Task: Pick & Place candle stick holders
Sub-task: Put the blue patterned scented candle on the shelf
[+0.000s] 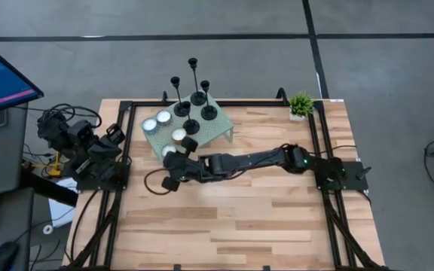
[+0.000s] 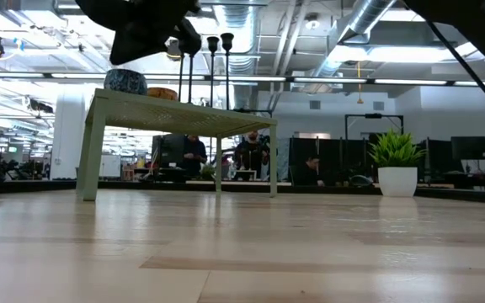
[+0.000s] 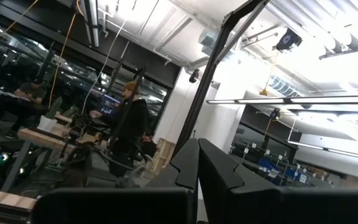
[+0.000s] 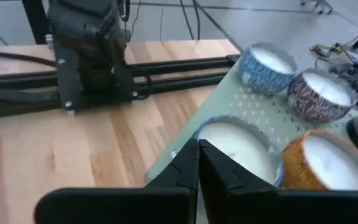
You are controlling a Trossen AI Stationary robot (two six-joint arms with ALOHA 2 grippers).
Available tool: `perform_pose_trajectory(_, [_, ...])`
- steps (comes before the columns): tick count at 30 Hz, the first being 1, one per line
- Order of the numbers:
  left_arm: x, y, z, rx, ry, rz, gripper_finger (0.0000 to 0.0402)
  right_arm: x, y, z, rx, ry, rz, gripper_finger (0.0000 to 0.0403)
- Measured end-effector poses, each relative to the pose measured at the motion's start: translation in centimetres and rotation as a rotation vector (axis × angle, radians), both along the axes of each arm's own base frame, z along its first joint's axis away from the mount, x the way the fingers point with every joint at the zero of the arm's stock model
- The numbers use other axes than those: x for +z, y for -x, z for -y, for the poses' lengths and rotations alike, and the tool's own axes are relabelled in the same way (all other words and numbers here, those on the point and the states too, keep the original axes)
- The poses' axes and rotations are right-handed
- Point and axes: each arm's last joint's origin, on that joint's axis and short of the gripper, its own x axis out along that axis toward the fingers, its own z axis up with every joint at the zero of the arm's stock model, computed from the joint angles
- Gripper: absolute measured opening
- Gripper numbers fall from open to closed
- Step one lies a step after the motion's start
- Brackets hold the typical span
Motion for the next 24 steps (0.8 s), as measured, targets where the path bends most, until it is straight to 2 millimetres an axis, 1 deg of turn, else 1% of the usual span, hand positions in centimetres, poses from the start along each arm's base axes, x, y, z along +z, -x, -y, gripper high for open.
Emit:
perform_pose_trajectory(4, [0.0,0.0,0.0,0.0,0.0,0.0,0.0008,0.3,-0.3,1.0,-0.003,0.013,0.022,0.0001])
perform_pose_trajectory(6, [0.0,0.0,0.0,0.002,-0.003,0.0,0.0008,0.7,-0.3,1.2,-0.003,0.022,0.04,0.0001])
perform_pose_trajectory(8, [0.0,0.0,0.0,0.002,-0.003,0.0,0.0008,1.5,0.1,0.7,0.002,0.028,0.031,0.0])
perform_pose_trajectory(10, [0.0,0.0,0.0,0.002,-0.003,0.0,0.0008,2.5,1.1,-0.4,0.013,0.042,-0.006,0.0])
perform_pose_trajectory(12, [0.0,0.0,0.0,0.002,-0.003,0.0,0.0008,3.1,1.9,-1.6,0.023,0.051,-0.033,0.0])
perform_pose_trajectory(14, [0.0,0.0,0.0,0.002,-0.004,0.0,0.0008,2.7,2.3,-2.7,0.031,0.059,-0.071,0.0])
perform_pose_trajectory(17, [0.0,0.0,0.0,0.003,-0.007,-0.002,0.0008,0.8,1.9,-3.3,0.029,0.047,-0.108,0.0])
perform_pose_trajectory(19, [0.0,0.0,0.0,0.004,-0.008,-0.003,0.0008,-0.2,1.5,-3.1,0.015,0.038,-0.116,0.0])
perform_pose_trajectory(24, [0.0,0.0,0.0,0.004,-0.008,-0.003,0.0008,-1.1,1.0,-1.7,-0.016,0.037,-0.131,0.0])
